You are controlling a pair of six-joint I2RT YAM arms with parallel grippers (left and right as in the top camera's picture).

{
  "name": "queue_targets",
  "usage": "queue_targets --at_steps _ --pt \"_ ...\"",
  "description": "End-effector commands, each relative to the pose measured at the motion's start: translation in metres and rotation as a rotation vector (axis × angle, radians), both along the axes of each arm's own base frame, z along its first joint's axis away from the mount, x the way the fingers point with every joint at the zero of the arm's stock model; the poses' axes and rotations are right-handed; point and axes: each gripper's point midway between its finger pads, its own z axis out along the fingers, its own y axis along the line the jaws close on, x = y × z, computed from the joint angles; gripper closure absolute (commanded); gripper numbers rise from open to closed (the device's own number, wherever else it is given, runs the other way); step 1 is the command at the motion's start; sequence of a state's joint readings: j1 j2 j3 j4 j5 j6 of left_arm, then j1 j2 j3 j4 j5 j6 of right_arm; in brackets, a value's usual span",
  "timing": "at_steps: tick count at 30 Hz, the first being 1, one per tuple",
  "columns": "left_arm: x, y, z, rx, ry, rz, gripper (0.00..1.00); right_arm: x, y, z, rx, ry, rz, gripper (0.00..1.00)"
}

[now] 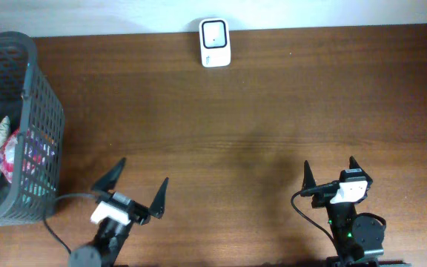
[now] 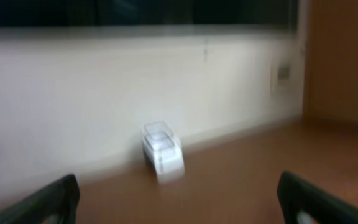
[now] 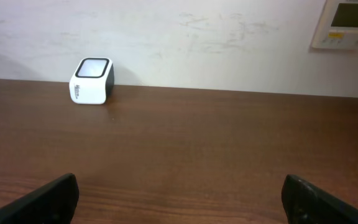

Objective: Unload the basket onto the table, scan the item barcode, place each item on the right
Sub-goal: 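Move the left gripper toward the grey basket, then grasp the pink-purple wrapped pack in the basket with the left gripper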

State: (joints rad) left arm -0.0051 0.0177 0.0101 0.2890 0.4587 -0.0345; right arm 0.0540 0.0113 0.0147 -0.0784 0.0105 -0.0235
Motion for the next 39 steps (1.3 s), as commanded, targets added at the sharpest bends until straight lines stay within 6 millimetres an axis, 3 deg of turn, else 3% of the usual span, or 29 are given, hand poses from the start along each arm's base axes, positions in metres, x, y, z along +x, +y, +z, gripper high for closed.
queue_targets --at_steps 1,5,7,10,12,14,17,19,22,24,26,27,28,31,33,35,39 --pt "-0.024 0.009 0.063 -0.029 -0.284 0.051 0.01 0.000 -0.001 -0.004 0.002 0.007 -0.004 0.01" --pt "-0.043 0.037 0.128 -0.089 -0.419 0.212 0.01 0.000 -0.001 -0.004 0.002 0.007 -0.004 0.01" --pt "-0.041 0.042 0.159 -0.044 -0.387 0.270 0.01 0.000 -0.001 -0.004 0.002 0.007 -0.004 0.01" --pt "-0.009 0.052 0.180 0.027 -0.134 0.347 0.01 0.000 -0.001 -0.004 0.002 0.007 -0.004 0.01" --pt "0.017 0.032 0.182 0.142 0.081 0.231 0.01 0.000 -0.001 -0.004 0.002 0.008 -0.004 0.01" --pt "0.043 0.029 0.180 0.171 0.219 0.206 0.01 0.000 -0.001 -0.004 0.002 0.007 -0.004 0.01" --pt "0.081 0.046 0.194 0.115 0.358 0.275 0.01 0.000 -0.001 -0.004 0.002 0.007 -0.004 0.01" --pt "0.103 0.071 0.198 0.119 0.566 0.337 0.01 0.000 -0.001 -0.004 0.002 0.007 -0.004 0.01" --pt "0.124 0.105 0.183 0.093 0.895 0.384 0.01 0.000 -0.001 -0.004 0.002 0.007 -0.004 0.01" --pt "0.135 0.120 0.168 0.087 0.994 0.431 0.01 0.000 -0.001 -0.004 0.002 0.007 -0.004 0.01" --pt "0.148 0.179 0.158 -0.142 1.057 0.683 0.01 0.000 -0.001 -0.004 0.002 0.007 -0.004 0.01" --pt "0.147 0.200 0.159 -0.197 1.045 0.743 0.01 0.000 -0.001 -0.004 0.002 0.007 -0.004 0.01" --pt "0.141 0.232 0.160 -0.294 1.027 0.842 0.01 0.000 -0.001 -0.004 0.002 0.007 -0.004 0.01" --pt "0.125 0.283 0.153 -0.375 1.031 0.965 0.01 0.000 -0.001 -0.004 0.002 0.007 -0.004 0.01" --pt "0.113 0.302 0.136 -0.410 1.095 1.011 0.01 0.000 -0.001 -0.004 0.002 0.007 -0.004 0.01" --pt "0.108 0.317 0.101 -0.417 1.225 1.065 0.01 0.000 -0.001 -0.004 0.002 0.007 -0.004 0.02" --pt "0.120 0.335 0.039 -0.409 1.418 1.090 0.01 0.000 -0.001 -0.004 0.002 0.007 -0.004 0.01"
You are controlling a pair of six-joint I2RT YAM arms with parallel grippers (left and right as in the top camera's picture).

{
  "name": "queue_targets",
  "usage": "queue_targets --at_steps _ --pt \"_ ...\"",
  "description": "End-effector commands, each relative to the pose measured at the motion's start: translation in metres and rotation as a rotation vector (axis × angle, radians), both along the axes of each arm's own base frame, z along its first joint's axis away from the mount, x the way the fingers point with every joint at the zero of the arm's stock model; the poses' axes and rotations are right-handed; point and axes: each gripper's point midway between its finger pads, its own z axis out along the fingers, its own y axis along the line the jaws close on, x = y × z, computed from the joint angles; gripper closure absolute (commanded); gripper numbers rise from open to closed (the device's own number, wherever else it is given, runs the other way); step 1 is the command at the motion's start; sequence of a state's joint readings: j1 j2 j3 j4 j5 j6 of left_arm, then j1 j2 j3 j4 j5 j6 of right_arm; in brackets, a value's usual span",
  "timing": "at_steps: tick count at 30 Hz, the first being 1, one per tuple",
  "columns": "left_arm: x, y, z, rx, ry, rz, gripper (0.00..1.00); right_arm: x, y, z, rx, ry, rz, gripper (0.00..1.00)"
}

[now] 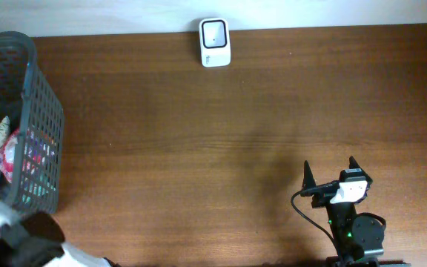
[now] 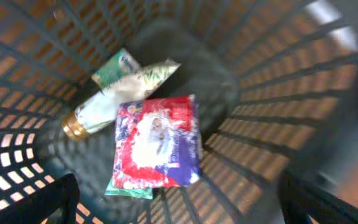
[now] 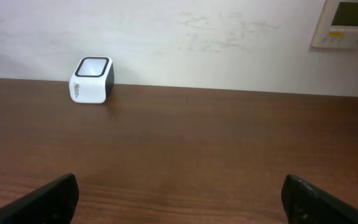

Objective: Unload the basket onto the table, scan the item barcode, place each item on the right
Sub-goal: 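Grasp the pink-purple wrapped pack in the basket with the left gripper, then carry the pink pack to the table center and release it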

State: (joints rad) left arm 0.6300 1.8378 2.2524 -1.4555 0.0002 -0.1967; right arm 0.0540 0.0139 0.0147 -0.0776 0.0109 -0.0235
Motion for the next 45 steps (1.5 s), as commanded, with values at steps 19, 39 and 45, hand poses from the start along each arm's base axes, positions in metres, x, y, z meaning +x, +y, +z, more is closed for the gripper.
queue_targets --at_steps 19,39,45 --pt "0.017 -0.006 -0.220 -0.368 0.554 -0.079 0.12 0.000 -0.001 -0.004 0.002 0.005 -0.004 0.01" --pt "0.049 -0.004 -0.049 -0.160 0.105 -0.098 1.00 0.000 -0.001 -0.004 0.002 0.005 -0.004 0.01" --pt "0.002 -0.046 0.095 0.039 -0.227 -0.140 1.00 0.000 -0.001 -0.004 0.002 0.005 -0.004 0.01"
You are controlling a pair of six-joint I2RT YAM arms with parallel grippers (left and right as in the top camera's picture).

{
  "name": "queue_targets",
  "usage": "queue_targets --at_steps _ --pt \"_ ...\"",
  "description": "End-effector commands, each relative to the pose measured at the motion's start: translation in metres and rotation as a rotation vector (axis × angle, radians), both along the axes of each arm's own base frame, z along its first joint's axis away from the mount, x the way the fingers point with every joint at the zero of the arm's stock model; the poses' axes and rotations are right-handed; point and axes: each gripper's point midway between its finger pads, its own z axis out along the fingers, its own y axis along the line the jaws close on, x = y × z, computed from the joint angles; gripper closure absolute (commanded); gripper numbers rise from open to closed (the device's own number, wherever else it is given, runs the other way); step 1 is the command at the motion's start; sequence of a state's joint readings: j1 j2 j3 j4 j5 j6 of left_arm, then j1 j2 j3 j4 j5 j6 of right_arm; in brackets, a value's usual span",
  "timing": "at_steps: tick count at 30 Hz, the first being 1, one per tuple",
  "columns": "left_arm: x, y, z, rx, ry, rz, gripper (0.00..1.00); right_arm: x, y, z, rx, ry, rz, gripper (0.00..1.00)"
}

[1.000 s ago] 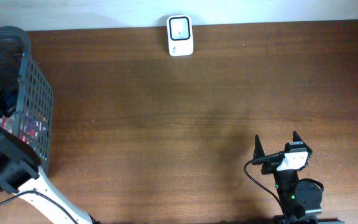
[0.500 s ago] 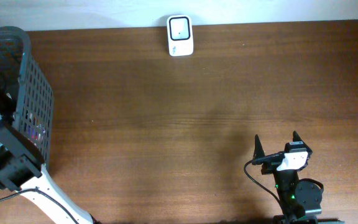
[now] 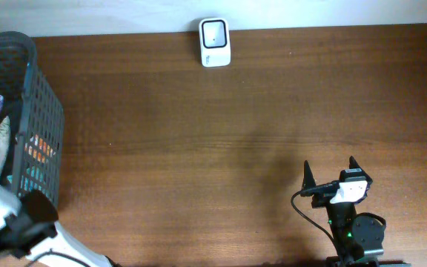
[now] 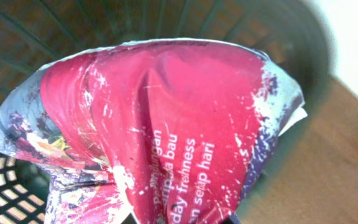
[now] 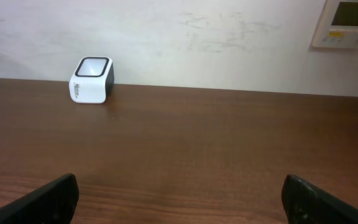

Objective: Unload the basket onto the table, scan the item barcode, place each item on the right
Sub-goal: 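Carry the pink pack to the table center and release it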

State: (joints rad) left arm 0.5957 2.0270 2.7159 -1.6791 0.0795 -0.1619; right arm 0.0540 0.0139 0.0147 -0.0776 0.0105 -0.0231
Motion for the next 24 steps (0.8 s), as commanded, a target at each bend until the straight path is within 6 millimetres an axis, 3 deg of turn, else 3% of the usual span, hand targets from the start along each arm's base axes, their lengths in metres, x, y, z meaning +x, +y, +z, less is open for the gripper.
queue_targets --at_steps 1,4,5,9,10,14,18,19,21,24 --pt "-0.023 -0.044 0.072 0.015 -0.222 -0.081 1.00 0.000 -0.001 -0.004 0.001 0.005 -0.004 0.01" --pt "-0.016 -0.114 0.101 -0.169 -0.387 -0.320 1.00 0.000 -0.001 -0.004 0.001 0.005 -0.004 0.01" --pt "-0.013 -0.127 0.102 -0.193 -0.392 -0.361 1.00 0.000 -0.001 -0.004 0.001 0.005 -0.004 0.01" --pt "0.007 -0.223 0.087 -0.168 -0.304 -0.649 1.00 0.000 -0.001 -0.004 0.001 0.005 -0.004 0.01" --pt "0.009 -0.234 0.082 -0.158 -0.279 -0.674 1.00 0.000 -0.001 -0.004 0.001 0.005 -0.004 0.01" --pt "0.023 -0.336 0.031 -0.157 -0.107 -0.915 1.00 0.000 -0.001 -0.004 0.001 0.005 -0.004 0.01" --pt "0.046 -0.413 -0.039 -0.119 0.031 -1.059 1.00 0.000 -0.001 -0.004 0.001 0.005 -0.004 0.01" --pt "0.054 -0.440 -0.068 -0.124 0.067 -1.106 1.00 0.000 -0.001 -0.004 0.001 0.005 -0.004 0.02" --pt "0.062 -0.469 -0.105 -0.130 0.115 -1.150 1.00 0.000 -0.001 -0.004 0.001 0.005 -0.004 0.01" --pt "0.088 -0.490 -0.170 -0.079 0.198 -0.990 1.00 0.000 -0.001 -0.004 0.001 0.005 -0.004 0.01"
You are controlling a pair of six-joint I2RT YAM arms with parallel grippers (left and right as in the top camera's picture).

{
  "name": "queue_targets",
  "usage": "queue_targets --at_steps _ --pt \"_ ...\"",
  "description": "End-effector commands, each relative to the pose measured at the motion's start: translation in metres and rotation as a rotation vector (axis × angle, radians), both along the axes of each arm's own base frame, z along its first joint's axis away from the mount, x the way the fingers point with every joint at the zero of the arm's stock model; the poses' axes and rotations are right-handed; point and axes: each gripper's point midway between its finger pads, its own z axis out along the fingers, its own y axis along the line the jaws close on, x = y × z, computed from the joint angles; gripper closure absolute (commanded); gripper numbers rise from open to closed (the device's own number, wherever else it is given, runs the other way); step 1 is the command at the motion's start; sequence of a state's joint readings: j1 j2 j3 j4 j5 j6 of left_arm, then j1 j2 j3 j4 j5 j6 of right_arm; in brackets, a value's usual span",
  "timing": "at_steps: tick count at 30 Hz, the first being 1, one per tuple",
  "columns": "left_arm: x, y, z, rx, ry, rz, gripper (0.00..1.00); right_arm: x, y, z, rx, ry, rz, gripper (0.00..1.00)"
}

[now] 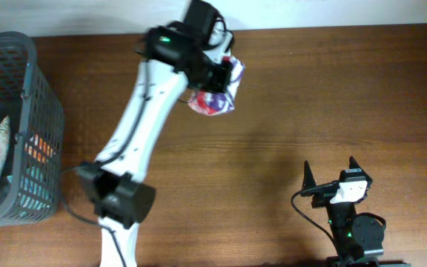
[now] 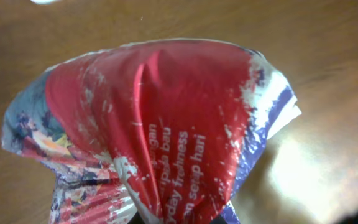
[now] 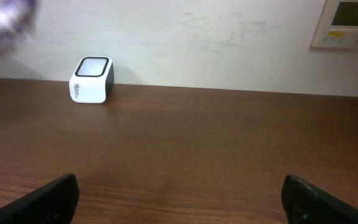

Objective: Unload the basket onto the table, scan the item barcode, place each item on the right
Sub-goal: 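Carry the pink pack to the table center and release it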

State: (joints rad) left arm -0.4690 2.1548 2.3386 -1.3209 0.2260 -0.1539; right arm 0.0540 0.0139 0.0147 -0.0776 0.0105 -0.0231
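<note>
A crumpled red and purple sachet (image 1: 212, 96) hangs over the back of the table with my left gripper (image 1: 224, 74) shut on it. It fills the left wrist view (image 2: 160, 124) and hides the fingers. The white barcode scanner (image 3: 92, 79) stands by the back wall; in the overhead view the left arm covers it. A blur of the sachet (image 3: 2, 18) shows up and to the left of the scanner. My right gripper (image 1: 330, 174) rests open near the front right edge, nothing between its fingers (image 3: 55, 198).
A dark mesh basket (image 1: 39, 111) stands at the left edge, with a green and white tube and other packets inside. The left arm (image 1: 139, 141) stretches from the front across the table's left half. A wall panel (image 3: 350, 23) hangs at the back right.
My left gripper has moved with the sachet from over the basket at the left edge to the back middle of the table, by the scanner. The right arm has not moved.
My left gripper stood open at the front left, facing the scanner. Then it was open above the basket, looking down at the sachet and tube. Then it held the sachet up at the basket, and now holds it over the scanner area.
</note>
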Motion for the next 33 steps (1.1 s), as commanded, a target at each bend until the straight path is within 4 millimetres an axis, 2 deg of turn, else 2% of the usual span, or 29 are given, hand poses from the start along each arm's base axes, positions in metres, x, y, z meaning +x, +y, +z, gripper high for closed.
queue_targets --at_steps 1,4,6,7,9,10,12,14,16,17,18,19,24,25,27,28,29,31,33 --pt "0.024 -0.008 -0.053 0.114 0.015 0.168 1.00 0.000 -0.001 -0.004 0.001 0.005 -0.004 0.01" --pt "0.028 -0.036 -0.099 0.118 0.063 0.229 0.98 0.000 -0.001 -0.004 0.001 0.005 -0.004 0.01" --pt "0.020 -0.060 -0.115 0.106 0.086 0.231 0.90 0.000 -0.001 -0.004 0.001 0.005 -0.004 0.01" --pt "0.016 -0.071 -0.119 0.101 0.077 0.212 0.81 0.000 -0.001 -0.004 0.001 0.005 -0.004 0.01" --pt "0.011 -0.087 -0.121 0.092 0.063 0.184 0.66 0.000 -0.001 -0.004 0.001 0.005 -0.004 0.01" --pt "0.008 -0.095 -0.120 0.086 0.055 0.169 0.55 0.000 -0.001 -0.004 0.001 0.005 -0.004 0.01" --pt "0.005 -0.107 -0.117 0.070 0.035 0.146 0.27 0.000 -0.001 -0.004 0.001 0.005 -0.004 0.01" --pt "0.009 -0.106 -0.104 0.060 0.015 0.139 0.26 0.000 -0.001 -0.004 0.001 0.005 -0.004 0.01" --pt "0.018 -0.093 -0.076 0.060 -0.017 0.123 0.24 0.000 -0.001 -0.004 0.001 0.005 -0.004 0.01" --pt "0.024 -0.078 -0.049 0.058 -0.049 0.114 0.21 0.000 -0.001 -0.004 0.001 0.005 -0.004 0.02" --pt "0.028 -0.066 -0.031 0.058 -0.071 0.109 0.20 0.000 -0.001 -0.004 0.001 0.005 -0.004 0.01" --pt "0.032 -0.043 -0.008 0.068 -0.094 0.131 0.18 0.000 -0.001 -0.004 0.001 0.005 -0.004 0.01" --pt "0.045 0.077 0.066 0.065 -0.173 0.357 0.18 0.000 -0.001 -0.004 0.001 0.005 -0.004 0.01" --pt "0.047 0.094 0.077 0.050 -0.194 0.378 0.18 0.000 -0.001 -0.004 0.001 0.005 -0.004 0.01" --pt "0.043 0.135 0.114 0.008 -0.256 0.423 0.13 0.000 -0.001 -0.004 0.001 0.005 -0.004 0.01" --pt "0.041 0.149 0.125 0.002 -0.280 0.448 0.12 0.000 -0.001 -0.004 0.001 0.005 -0.004 0.01" --pt "0.035 0.175 0.146 -0.007 -0.324 0.498 0.12 0.000 -0.001 -0.004 0.001 0.005 -0.004 0.01" --pt "0.018 0.215 0.182 0.009 -0.418 0.533 0.09 0.000 -0.001 -0.004 0.001 0.005 -0.004 0.01" --pt "-0.001 0.243 0.211 0.067 -0.517 0.506 0.06 0.000 -0.001 -0.004 0.001 0.005 -0.004 0.01"
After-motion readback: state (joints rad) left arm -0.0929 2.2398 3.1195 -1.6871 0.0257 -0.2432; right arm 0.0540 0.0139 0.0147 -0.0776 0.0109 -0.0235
